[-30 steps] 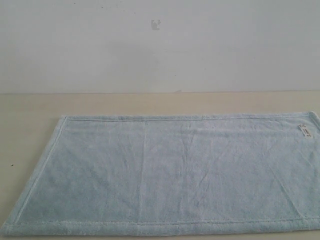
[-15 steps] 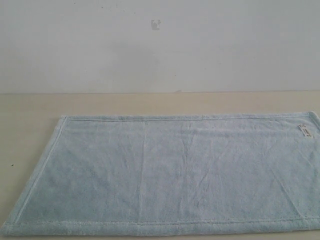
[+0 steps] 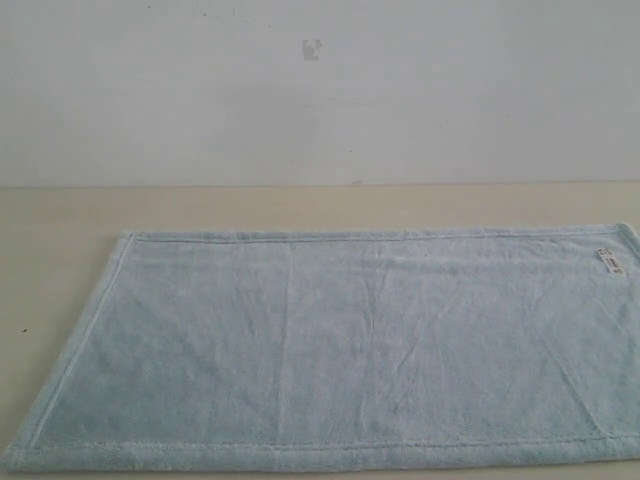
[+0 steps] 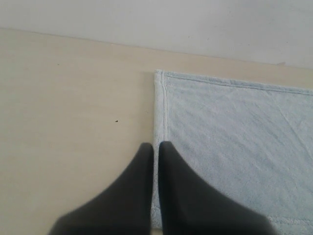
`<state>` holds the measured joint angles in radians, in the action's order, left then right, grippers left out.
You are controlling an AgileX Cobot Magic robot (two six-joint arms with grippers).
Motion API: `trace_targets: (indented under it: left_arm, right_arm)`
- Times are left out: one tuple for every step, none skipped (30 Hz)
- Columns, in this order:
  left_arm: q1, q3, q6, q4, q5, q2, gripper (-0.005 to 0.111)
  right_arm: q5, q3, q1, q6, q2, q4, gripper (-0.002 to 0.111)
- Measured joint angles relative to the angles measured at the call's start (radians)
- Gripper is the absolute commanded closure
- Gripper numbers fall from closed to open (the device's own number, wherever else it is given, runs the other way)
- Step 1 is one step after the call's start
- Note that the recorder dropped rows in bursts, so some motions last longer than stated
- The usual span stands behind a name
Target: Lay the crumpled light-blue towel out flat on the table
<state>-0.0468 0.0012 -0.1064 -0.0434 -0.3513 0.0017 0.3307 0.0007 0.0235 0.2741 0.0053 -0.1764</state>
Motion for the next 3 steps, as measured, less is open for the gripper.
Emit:
trace_targets:
  left_arm:
    - [0.0, 0.0, 0.0, 0.0, 0.0, 0.0, 0.103]
    - [0.0, 0.0, 0.0, 0.0, 0.0, 0.0, 0.103]
    - [0.0, 0.0, 0.0, 0.0, 0.0, 0.0, 0.103]
  right_arm:
    - [0.0, 0.0, 0.0, 0.0, 0.0, 0.0, 0.108]
    - [0.0, 0.0, 0.0, 0.0, 0.0, 0.0, 0.108]
    - [0.0, 0.0, 0.0, 0.0, 0.0, 0.0, 0.108]
